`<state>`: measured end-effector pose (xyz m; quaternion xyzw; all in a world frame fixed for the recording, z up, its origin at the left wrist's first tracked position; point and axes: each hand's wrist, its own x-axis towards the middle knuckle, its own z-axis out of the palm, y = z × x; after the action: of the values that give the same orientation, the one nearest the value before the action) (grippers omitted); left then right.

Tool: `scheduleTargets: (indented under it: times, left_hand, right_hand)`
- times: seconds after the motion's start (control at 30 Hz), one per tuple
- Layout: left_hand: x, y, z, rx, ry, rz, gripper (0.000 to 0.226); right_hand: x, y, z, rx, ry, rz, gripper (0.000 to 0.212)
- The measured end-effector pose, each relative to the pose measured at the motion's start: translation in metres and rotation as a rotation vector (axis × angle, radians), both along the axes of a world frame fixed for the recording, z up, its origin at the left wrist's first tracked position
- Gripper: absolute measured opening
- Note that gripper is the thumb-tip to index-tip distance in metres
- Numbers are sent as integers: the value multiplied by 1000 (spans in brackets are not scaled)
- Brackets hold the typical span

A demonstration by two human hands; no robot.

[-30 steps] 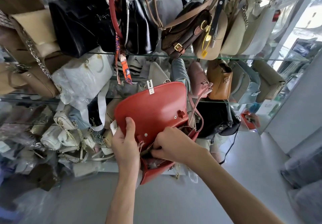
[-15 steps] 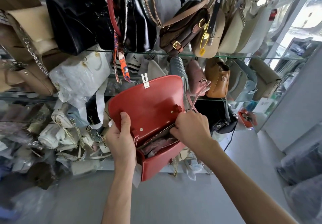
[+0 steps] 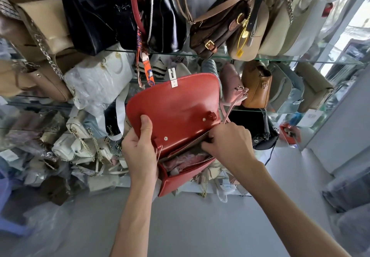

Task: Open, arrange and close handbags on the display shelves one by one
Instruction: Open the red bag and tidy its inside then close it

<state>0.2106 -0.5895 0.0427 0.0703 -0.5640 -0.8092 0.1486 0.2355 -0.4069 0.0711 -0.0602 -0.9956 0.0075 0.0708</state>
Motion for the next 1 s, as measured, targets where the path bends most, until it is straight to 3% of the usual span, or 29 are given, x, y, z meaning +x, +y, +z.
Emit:
scheduleTargets:
  times: [0.2, 0.3, 0.37, 0.5, 0.63, 0.83, 0.9, 1.0]
  left_hand:
    - [-11, -6, 13, 108, -56, -65, 21]
    - [-20, -12, 21, 167, -90, -52, 18]
    - [-29, -16, 24, 215, -130, -36, 24]
    - [-40, -23, 23, 304, -200, -41, 40]
    - [-43, -28, 21, 287, -224, -45, 45]
    - [-33, -24, 27, 179, -176, 21, 29]
    - [-26, -17, 26, 90, -137, 44, 23]
    - [-13, -4, 19, -4, -33, 71, 33]
  right_hand:
    - [2, -6, 9, -153, -82, 306, 25]
    - [5, -7, 11, -17, -73, 436, 43]
    - [9, -12, 15, 69, -55, 464, 53]
    - [15, -19, 21, 75, 64, 480, 49]
    - [19, -23, 13, 69, 30, 511, 47]
    - [19, -23, 5, -53, -60, 438, 50]
    - [18, -24, -3, -100, -115, 328, 49]
    - [10, -27, -14, -182, -202, 70, 47]
